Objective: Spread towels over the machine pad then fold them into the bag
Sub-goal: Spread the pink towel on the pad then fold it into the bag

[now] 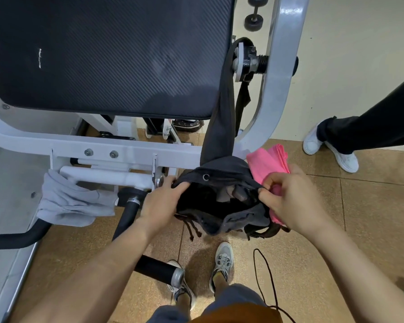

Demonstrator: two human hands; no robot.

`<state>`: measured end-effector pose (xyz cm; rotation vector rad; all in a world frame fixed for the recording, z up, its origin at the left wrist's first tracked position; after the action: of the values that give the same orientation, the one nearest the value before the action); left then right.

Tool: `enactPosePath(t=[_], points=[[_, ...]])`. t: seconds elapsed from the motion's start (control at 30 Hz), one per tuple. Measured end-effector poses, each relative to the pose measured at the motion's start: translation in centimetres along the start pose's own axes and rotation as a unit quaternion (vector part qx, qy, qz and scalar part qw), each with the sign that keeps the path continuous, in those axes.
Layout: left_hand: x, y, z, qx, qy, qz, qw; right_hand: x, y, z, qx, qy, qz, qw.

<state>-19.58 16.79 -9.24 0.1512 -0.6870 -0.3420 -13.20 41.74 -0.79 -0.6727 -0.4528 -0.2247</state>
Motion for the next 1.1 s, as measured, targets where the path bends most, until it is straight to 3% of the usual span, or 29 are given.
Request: enactPosePath(t=[0.17, 0.27, 0.4, 0.5, 0.6, 0.67, 0.77, 0.87, 0.97, 1.03, 1.1], points=[[1.7, 3.3, 3.4, 0.115, 0.006, -0.142, 0.983, 0.3, 2.8, 2.4, 0.101, 0.018, -0.083, 0.991], [3.4, 6.7, 4.9, 0.171, -0.017, -0.169, 0.970, 1.0, 3.9, 3.7, 0.158, 0.061, -0.140, 0.975], [3.5, 7.9, 5.4, 0.260, -0.021, -0.129, 0.957, 4.9, -2.6, 3.8, 0.168, 0.174, 0.018, 0.970], [3.9, 7.6, 5.9, 0.335, -0.026, -0.124, 0.933, 6.0, -6.6, -2.8, 0.242, 0.079, 0.113, 0.961], [4.2, 6.7, 6.1, 0.423, -0.043, -0.091, 0.900, 4.7, -5.2, -8.2, 0.248, -0.035, 0.088, 0.964], [4.6, 6.6, 6.5, 0.444, -0.045, -0.079, 0.891, 4.3, -4.5, -9.1, 0.227, -0.050, 0.073, 0.970], [4.4, 5.3, 8.2, 0.440, -0.001, -0.063, 0.896, 5.5, -5.6, -8.5, 0.196, -0.006, 0.120, 0.973], [3.6, 3.2, 11.3, 0.282, 0.082, -0.018, 0.956, 7.6, -7.1, -7.6, 0.176, -0.005, 0.156, 0.972], [3.2, 2.9, 12.3, 0.149, 0.092, 0.015, 0.984, 8.9, -8.9, -7.8, 0.166, -0.019, 0.170, 0.971], [2.9, 2.8, 12.5, 0.138, 0.085, 0.029, 0.986, 9.4, -10.8, -7.6, 0.204, -0.005, 0.181, 0.962], [2.4, 1.7, 12.2, 0.228, 0.069, 0.034, 0.971, 9.2, -11.4, -7.3, 0.234, 0.006, 0.162, 0.959]])
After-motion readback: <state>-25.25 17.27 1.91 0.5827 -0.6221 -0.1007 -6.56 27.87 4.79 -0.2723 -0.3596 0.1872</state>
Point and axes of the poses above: each hand's wrist, its own x-axis away from the middle knuckle, its own z-axis out of the back of the hand, y = z × x, the point moved 10 cm from there along -x, towards the middle knuckle, and after that the axes turned 15 degrees about -y, right-handed, at the moved point
